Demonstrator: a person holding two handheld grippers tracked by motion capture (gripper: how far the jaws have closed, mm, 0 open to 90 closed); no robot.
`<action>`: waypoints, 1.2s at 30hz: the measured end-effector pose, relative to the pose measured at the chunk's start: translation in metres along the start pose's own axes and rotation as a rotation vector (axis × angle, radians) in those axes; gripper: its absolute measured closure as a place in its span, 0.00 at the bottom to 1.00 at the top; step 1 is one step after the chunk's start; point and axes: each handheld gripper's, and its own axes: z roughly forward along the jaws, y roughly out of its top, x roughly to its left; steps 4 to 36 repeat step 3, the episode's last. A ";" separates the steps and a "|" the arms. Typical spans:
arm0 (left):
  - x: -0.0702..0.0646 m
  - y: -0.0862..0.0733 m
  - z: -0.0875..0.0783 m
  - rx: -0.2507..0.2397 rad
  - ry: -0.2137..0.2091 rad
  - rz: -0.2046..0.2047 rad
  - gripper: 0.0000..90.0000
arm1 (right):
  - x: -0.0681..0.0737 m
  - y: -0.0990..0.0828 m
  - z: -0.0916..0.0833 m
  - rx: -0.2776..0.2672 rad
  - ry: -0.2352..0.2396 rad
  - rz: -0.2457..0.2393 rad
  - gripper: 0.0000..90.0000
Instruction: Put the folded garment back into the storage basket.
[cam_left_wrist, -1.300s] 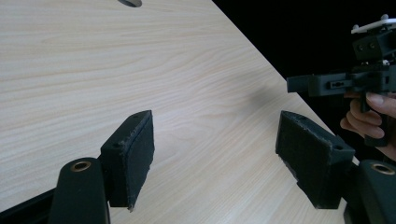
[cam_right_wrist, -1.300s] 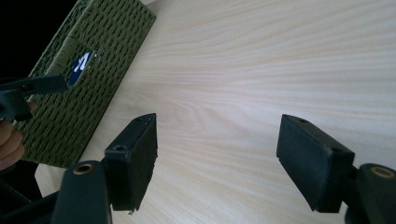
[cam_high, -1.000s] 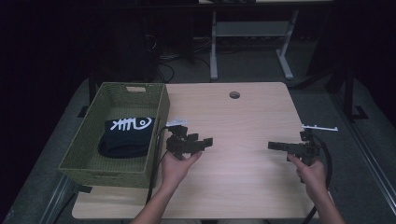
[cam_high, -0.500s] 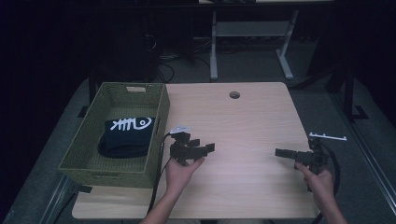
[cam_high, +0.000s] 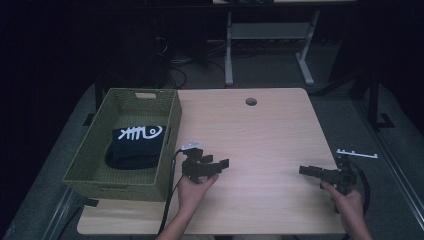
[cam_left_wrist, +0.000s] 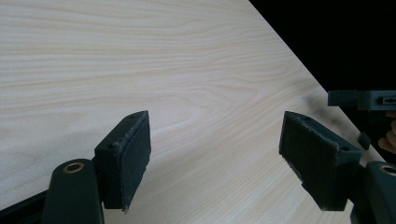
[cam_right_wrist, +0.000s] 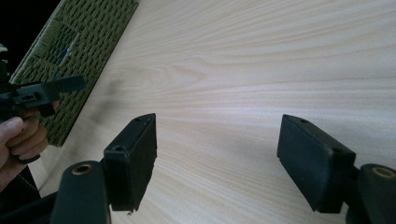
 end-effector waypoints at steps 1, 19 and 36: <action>0.000 -0.001 0.001 -0.002 0.000 0.000 0.27 | 0.000 -0.001 -0.001 -0.003 0.002 0.002 0.31; 0.000 -0.002 0.001 0.000 -0.004 -0.001 0.28 | 0.001 -0.002 -0.002 -0.002 -0.002 -0.009 0.31; 0.000 -0.002 0.001 0.000 -0.004 -0.001 0.28 | 0.001 -0.002 -0.002 -0.002 -0.002 -0.009 0.31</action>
